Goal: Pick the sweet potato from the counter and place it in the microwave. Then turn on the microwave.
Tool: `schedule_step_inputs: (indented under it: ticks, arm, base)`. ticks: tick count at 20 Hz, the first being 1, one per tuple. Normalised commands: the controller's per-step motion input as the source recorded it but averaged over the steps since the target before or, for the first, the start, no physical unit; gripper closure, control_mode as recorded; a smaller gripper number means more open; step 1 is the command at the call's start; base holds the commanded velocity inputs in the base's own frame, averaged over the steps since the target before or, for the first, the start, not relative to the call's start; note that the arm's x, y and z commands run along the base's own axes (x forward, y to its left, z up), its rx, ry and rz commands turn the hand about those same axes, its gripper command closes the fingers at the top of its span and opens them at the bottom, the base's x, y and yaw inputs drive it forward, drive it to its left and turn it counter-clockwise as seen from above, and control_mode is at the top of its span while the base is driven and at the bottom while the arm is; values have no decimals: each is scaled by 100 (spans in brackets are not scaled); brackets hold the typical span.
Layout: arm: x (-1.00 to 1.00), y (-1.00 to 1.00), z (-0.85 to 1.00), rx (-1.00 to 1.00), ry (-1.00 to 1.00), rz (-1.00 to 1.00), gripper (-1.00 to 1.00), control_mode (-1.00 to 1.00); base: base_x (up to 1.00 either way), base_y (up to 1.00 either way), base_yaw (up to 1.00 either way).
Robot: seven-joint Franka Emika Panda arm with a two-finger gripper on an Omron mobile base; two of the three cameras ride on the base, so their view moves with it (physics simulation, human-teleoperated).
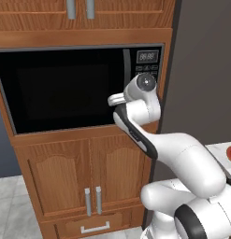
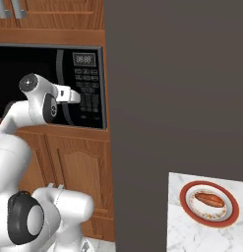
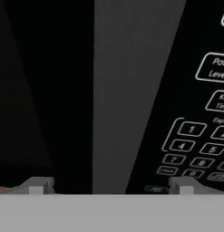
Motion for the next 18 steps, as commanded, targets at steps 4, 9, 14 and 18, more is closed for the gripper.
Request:
schedule_step_inputs:
  ticks: [4,9,14,18]
  arm:
    - [23,0,0,0,-15,-1,-100,-100]
    - [18,0,0,0,-20,0,-100,-100]
    - [15,0,0,0,-19,0,-100,-100]
    - [29,0,0,0,-16,0,-100,-100]
  base:
    - [0,0,0]
    - [0,0,0]
    - [0,0,0]
    - [0,0,0]
